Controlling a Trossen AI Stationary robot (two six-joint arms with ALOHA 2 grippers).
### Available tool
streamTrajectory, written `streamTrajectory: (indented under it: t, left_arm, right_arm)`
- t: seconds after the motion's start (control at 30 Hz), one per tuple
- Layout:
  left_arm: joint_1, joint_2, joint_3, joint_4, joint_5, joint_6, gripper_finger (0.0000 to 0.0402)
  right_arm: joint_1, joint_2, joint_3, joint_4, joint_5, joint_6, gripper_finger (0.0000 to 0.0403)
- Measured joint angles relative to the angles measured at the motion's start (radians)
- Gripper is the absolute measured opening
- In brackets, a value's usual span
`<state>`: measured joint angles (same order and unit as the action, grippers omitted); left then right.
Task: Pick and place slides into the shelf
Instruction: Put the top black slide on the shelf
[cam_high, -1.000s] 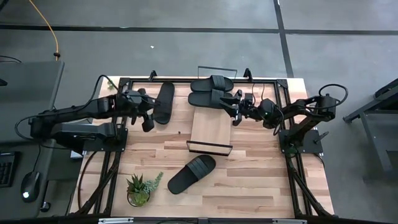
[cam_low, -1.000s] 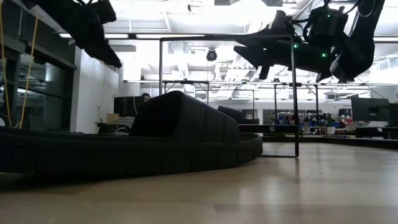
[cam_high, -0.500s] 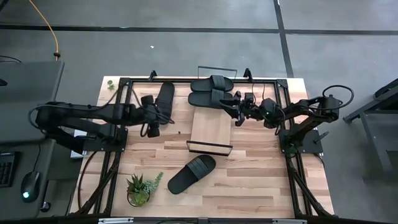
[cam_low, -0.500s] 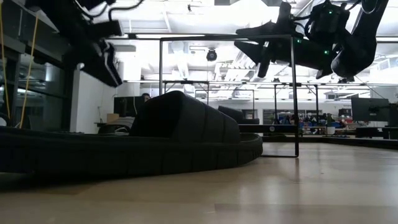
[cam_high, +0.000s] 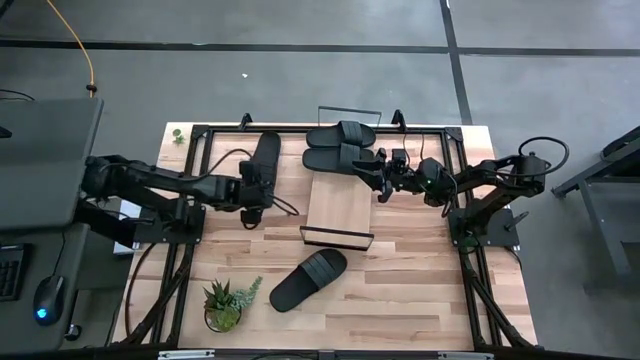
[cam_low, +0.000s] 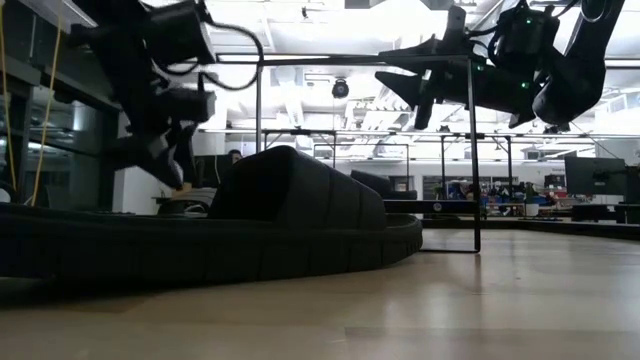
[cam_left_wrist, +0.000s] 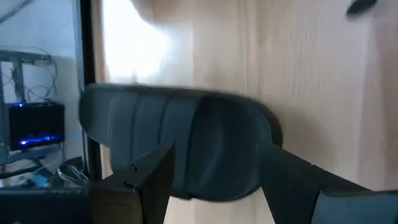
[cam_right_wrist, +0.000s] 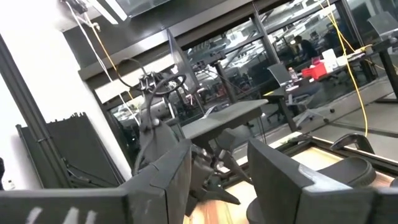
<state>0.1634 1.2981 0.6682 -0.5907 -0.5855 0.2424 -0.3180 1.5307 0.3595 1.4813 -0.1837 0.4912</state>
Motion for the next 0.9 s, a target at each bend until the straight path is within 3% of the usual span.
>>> streamTrajectory:
  t: [0.23,0.63,0.9]
  left_arm:
    - [0.000,0.083,0.000,0.051,-0.077,0.044,0.0205]
    - [0.005,0.116,0.000,0.119,-0.098,0.094,0.0205]
    - [0.098,0.116,-0.032,0.170,-0.057,0.094,0.0205]
  right_arm:
    - [0.000,0.000,0.000,-0.012,0.000,-0.001,0.0149]
    - [0.000,0.000,0.000,-0.018,0.003,-0.001,0.0149]
    - [0.000,0.000,0.000,-0.021,0.003,-0.001,0.0149]
